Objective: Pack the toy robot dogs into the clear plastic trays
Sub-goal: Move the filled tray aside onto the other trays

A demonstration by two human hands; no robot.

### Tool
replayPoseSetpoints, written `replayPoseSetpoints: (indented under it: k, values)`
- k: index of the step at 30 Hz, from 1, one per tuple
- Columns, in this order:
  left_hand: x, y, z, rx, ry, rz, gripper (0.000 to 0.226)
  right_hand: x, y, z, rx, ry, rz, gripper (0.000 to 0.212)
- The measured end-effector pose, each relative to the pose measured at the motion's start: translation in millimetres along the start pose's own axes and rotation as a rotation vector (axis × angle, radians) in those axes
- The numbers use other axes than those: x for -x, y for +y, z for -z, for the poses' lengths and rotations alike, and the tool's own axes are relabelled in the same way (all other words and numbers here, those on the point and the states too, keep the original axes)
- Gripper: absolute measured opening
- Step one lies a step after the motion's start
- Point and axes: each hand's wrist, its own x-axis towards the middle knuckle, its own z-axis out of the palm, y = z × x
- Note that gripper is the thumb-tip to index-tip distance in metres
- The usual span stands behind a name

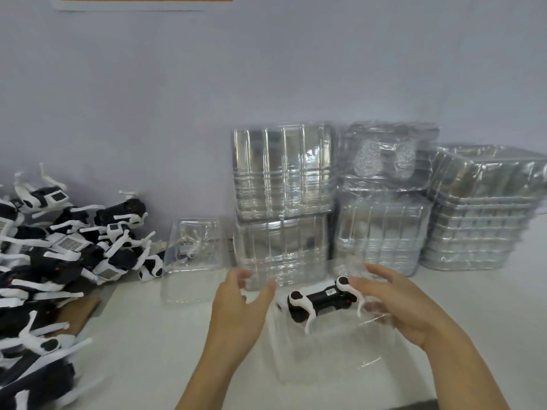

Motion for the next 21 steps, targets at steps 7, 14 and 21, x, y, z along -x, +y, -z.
replayPoseSetpoints:
  k: [7,14,21]
  values:
    - [6,4,-37,-0.180,-0.161,0.107,0.049,-7,5,20,0.214,0.086,0.058,0.061]
    - [5,25,-83,-0.077,-0.214,0.031,0.035,5,-14,30,0.199,0.502,0.308,0.031]
    - [14,31,-111,0.118,-0.480,0.047,0.055,11,-22,20,0.083,0.724,0.458,0.027]
